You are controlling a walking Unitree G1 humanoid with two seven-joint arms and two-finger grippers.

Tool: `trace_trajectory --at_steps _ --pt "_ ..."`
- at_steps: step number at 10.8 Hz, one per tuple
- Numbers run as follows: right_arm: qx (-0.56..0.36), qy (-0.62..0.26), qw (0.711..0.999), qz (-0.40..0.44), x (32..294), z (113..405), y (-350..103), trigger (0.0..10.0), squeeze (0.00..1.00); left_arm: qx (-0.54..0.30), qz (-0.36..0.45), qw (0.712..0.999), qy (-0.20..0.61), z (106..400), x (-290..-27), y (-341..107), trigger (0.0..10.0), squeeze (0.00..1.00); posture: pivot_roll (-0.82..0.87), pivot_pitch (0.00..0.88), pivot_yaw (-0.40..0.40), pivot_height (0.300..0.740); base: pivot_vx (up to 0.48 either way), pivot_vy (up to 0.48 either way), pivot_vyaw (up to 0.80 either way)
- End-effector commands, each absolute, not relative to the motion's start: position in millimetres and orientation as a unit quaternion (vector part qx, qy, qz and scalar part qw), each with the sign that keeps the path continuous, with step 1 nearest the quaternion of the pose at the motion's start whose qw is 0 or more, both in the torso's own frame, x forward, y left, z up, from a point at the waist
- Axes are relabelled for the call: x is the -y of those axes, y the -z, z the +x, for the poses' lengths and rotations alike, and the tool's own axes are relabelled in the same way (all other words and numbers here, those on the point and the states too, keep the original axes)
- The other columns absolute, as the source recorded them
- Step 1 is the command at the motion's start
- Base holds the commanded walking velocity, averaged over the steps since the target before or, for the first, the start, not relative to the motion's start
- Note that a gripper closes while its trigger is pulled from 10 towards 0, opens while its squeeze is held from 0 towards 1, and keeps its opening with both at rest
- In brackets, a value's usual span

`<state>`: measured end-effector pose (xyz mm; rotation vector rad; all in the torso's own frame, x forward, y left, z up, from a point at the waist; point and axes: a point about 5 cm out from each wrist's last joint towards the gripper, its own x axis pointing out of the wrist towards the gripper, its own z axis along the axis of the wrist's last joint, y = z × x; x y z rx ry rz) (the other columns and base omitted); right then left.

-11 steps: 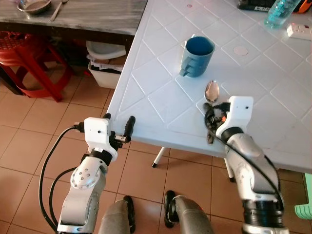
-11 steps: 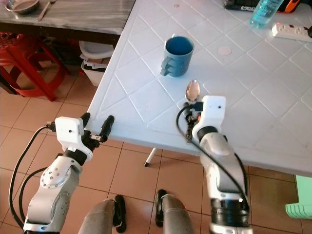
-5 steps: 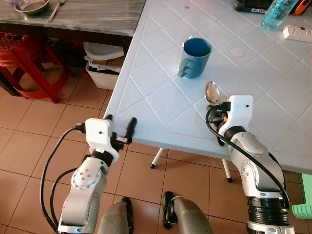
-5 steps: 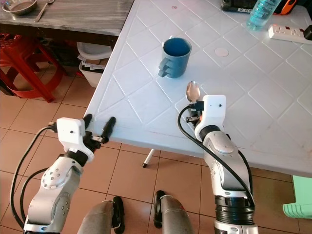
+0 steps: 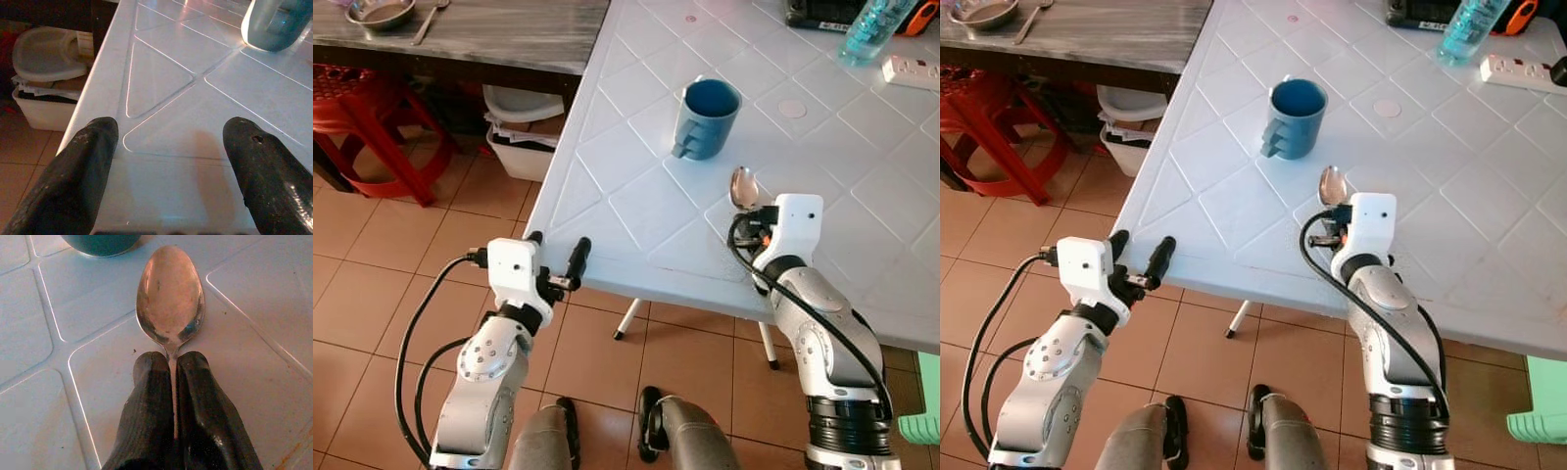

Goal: Setting the table

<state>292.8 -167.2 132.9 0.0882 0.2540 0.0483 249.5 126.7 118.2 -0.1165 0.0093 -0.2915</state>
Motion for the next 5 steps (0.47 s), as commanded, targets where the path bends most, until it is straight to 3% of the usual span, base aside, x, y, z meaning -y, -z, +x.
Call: trace_trajectory --at_steps 1,4,5 --pt "-0.271 -0.018 0.959 0.074 163 271 -77 0.0 0.00 -0.010 -0.058 0.987 0.150 246 -126 -117 10.0 0.00 -0.06 0.241 0.014 0.740 0.000 0.000 0.00" --pt "-0.265 -0.010 0.953 0.144 155 273 -82 0.0 0.00 -0.026 -0.064 0.988 0.139 248 -126 -114 10.0 0.00 -0.06 0.240 0.017 0.740 0.000 0.000 0.00" --pt "-0.255 -0.032 0.954 0.156 145 274 -88 0.0 0.00 -0.025 -0.064 0.988 0.136 249 -127 -114 10.0 0.00 -0.06 0.241 0.017 0.740 0.000 0.315 0.00"
